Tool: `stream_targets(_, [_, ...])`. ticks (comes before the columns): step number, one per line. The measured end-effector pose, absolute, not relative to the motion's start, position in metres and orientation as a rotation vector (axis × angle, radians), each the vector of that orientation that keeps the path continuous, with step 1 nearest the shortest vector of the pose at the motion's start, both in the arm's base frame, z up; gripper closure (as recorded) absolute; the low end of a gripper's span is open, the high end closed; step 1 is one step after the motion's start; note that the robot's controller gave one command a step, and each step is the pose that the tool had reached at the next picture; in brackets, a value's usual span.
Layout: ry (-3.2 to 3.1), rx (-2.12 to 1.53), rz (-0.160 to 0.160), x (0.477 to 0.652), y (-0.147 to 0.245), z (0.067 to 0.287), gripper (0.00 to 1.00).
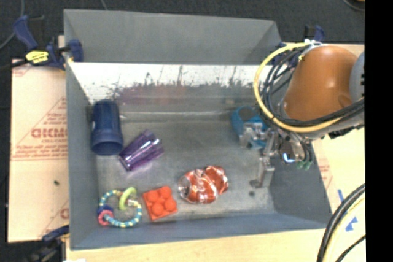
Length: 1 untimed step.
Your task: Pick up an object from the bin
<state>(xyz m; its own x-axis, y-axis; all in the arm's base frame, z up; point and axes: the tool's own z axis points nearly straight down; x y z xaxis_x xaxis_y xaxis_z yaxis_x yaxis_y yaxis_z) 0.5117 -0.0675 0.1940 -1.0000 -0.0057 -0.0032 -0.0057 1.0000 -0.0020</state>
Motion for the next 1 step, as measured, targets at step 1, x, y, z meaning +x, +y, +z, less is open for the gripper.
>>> stream_targets(1, [3.138, -0.01, -0.003, 0.5117, -0.0675, 0.194, 0.0])
